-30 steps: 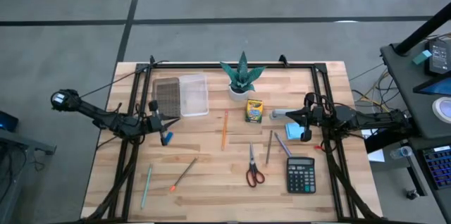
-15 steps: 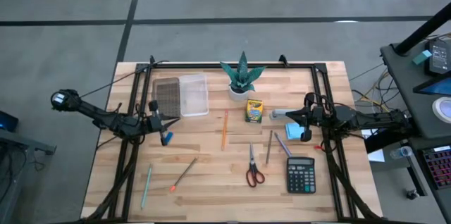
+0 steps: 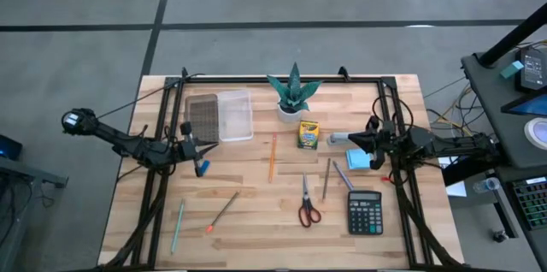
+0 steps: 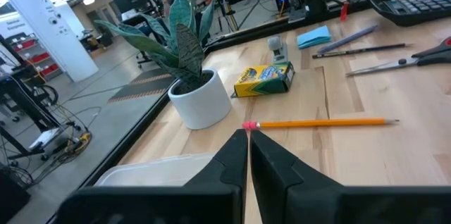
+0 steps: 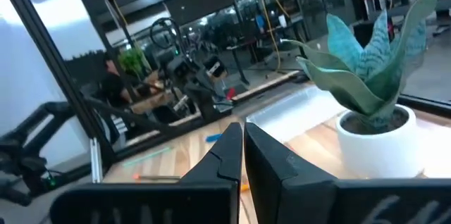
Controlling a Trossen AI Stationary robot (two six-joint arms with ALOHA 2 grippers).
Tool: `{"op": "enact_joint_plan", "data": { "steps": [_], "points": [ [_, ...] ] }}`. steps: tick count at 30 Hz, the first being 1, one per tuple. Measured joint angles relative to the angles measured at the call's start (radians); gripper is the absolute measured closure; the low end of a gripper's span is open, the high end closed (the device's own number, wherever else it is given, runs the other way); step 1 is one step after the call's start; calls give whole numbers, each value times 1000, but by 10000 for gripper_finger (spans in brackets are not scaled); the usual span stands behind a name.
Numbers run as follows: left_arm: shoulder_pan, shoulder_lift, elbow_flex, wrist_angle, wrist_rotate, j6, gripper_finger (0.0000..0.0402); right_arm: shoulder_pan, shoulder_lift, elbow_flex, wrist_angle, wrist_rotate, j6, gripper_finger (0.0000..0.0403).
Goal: Pack school essentials
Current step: Put the right black pencil into the black supply box
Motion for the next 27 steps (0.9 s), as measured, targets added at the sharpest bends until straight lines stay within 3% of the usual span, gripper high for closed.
{"op": "enact_joint_plan", "data": {
  "steps": [7, 12, 19, 21, 25, 27],
  "points": [
    [0, 0, 0, 78, -60, 4, 401, 0, 0, 0, 109, 0, -2, 394],
    [0, -2, 0, 86, -142, 220, 401, 0, 0, 2, 160, 19, -17, 394],
    [0, 5, 0, 85, -161, 278, 401, 0, 2, 2, 191, 66, -182, 394],
    [0, 11, 0, 134, -115, 171, 401, 0, 11, 2, 193, 108, -216, 394],
    [0, 22, 0, 443, -53, -345, 401, -1, 31, 2, 205, 239, -280, 394],
    [0, 24, 0, 579, -57, -471, 401, -2, 43, 2, 233, 259, -307, 394]
  ]
}}
